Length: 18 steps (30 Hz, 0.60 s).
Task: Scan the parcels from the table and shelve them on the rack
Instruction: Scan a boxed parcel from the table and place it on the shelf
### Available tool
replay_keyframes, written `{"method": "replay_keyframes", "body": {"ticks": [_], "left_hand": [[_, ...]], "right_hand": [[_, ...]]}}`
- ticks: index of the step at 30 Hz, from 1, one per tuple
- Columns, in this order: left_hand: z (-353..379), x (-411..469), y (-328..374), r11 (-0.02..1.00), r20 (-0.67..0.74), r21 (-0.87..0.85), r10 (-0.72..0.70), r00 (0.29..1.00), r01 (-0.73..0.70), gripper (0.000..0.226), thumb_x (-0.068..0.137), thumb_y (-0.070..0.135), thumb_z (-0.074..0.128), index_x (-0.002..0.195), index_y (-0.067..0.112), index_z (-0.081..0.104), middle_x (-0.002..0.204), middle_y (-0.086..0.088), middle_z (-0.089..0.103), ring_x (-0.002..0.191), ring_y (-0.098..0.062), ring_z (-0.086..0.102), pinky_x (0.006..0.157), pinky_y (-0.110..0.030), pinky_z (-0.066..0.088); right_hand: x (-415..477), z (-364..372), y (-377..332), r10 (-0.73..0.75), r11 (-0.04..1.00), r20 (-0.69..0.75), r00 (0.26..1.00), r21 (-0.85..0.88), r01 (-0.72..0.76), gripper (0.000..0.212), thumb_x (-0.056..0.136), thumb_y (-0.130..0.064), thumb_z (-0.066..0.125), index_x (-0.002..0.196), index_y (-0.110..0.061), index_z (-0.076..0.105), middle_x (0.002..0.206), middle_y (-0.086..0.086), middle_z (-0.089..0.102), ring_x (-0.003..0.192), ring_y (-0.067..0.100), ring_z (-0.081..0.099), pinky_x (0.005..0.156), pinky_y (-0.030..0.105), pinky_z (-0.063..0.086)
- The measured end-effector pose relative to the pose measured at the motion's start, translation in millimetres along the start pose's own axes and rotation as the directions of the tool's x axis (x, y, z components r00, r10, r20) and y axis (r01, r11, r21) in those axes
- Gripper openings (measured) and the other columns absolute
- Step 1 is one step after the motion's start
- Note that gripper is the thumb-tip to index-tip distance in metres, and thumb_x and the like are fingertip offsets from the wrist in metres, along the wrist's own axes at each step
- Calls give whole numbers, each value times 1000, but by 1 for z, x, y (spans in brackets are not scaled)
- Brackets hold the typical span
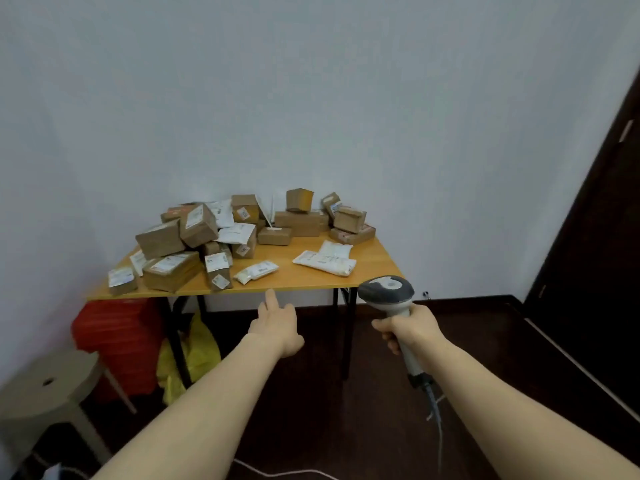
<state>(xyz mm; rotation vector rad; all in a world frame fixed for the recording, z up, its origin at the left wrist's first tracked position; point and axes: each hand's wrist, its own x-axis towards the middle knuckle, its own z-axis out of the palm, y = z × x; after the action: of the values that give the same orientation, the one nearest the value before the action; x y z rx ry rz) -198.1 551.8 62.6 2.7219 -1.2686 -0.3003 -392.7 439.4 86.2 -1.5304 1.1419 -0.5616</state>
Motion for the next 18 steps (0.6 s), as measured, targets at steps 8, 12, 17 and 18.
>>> {"method": "replay_keyframes", "body": {"ticks": [8,12,17,18], "left_hand": [[10,134,73,994,77,24,101,992,-103,53,88,29,61,134,14,39,156,-18,-12,143,-33,13,98,-38,42],[12,210,110,997,65,11,79,995,-80,62,88,29,60,142,14,33,156,-17,-12,144,-31,13,109,-37,33],[9,294,155,998,82,29,49,995,-52,63,86,29,60,141,15,33,155,-14,-9,142,-30,15,108,-36,33],[6,309,162,998,77,45,50,996,-54,64,86,28,61,142,15,32,155,-13,-6,142,-30,15,108,-36,33]], "right_hand": [[128,-50,4,61,995,-80,995,87,-54,15,80,0,72,75,-2,58,49,7,55,38,17,45,42,28,38],[212,-70,-5,38,991,-50,998,132,-31,13,80,-1,72,78,-1,59,52,8,57,41,18,47,44,28,40],[316,-101,-25,44,990,-6,999,133,-42,14,82,-3,72,77,-4,59,58,10,57,43,18,47,46,28,40],[333,-106,-32,43,989,8,999,143,-43,14,82,-3,72,77,-4,59,59,11,57,43,19,46,46,29,40]]}}
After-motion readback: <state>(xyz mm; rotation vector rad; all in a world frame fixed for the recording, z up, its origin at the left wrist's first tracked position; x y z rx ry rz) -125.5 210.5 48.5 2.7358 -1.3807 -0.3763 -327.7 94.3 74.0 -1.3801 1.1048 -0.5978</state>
